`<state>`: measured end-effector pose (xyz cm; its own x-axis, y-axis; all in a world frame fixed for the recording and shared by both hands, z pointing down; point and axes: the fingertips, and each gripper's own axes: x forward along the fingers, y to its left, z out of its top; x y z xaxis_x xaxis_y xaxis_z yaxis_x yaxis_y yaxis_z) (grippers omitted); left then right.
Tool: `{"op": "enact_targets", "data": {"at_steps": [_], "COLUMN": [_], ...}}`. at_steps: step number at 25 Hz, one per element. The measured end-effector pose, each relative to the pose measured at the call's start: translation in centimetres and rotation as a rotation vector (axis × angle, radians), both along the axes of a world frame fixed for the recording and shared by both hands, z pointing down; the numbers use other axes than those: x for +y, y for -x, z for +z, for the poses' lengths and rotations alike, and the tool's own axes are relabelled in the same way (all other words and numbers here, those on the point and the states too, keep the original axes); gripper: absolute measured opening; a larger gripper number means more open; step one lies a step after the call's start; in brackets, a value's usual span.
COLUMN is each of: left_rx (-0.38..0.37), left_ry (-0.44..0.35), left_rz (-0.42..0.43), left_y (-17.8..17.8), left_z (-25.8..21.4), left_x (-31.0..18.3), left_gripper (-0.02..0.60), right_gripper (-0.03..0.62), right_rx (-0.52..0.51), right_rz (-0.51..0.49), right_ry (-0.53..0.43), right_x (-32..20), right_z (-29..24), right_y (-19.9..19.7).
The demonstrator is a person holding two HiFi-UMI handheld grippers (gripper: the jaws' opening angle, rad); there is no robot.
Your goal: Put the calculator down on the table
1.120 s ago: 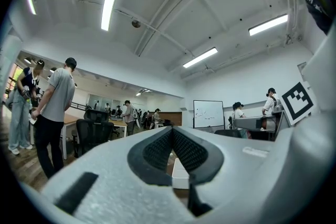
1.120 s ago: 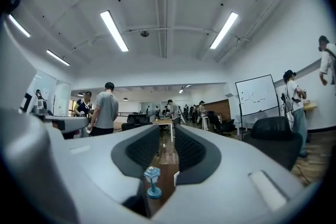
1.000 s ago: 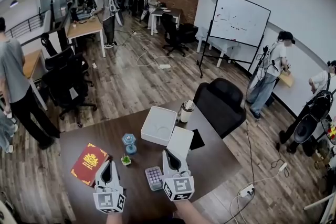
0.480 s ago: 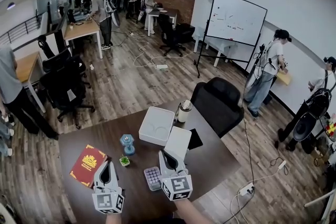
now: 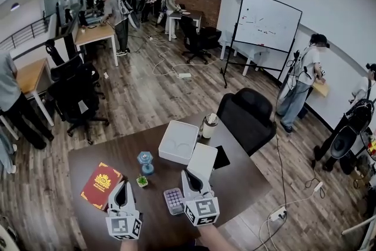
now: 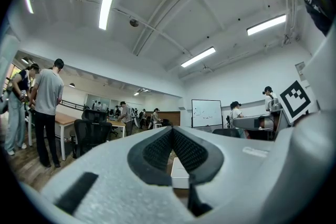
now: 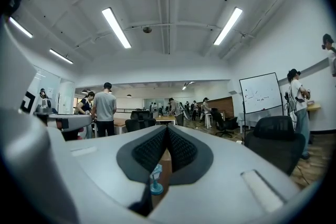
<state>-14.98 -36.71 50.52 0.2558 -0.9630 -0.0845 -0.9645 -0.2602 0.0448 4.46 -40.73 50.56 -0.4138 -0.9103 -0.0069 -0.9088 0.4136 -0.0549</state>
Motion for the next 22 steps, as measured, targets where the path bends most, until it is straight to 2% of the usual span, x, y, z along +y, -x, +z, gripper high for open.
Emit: {"op": "enact_targets", "data": {"at_steps": [22], "left_rx": [0.001], "left_ry": [0.000], "left_rz": [-0.009], "left_y": [0.2], "left_z": [0.0], "left_x": [-0.2], "left_gripper": [-0.005], "right_gripper": [0.008], "right_rx": [-0.008], "right_rz": [-0.039], "right_ry": [0.008], "right_x": [-0.1], "right_z": [0.2], "right_y": [1.3]}}
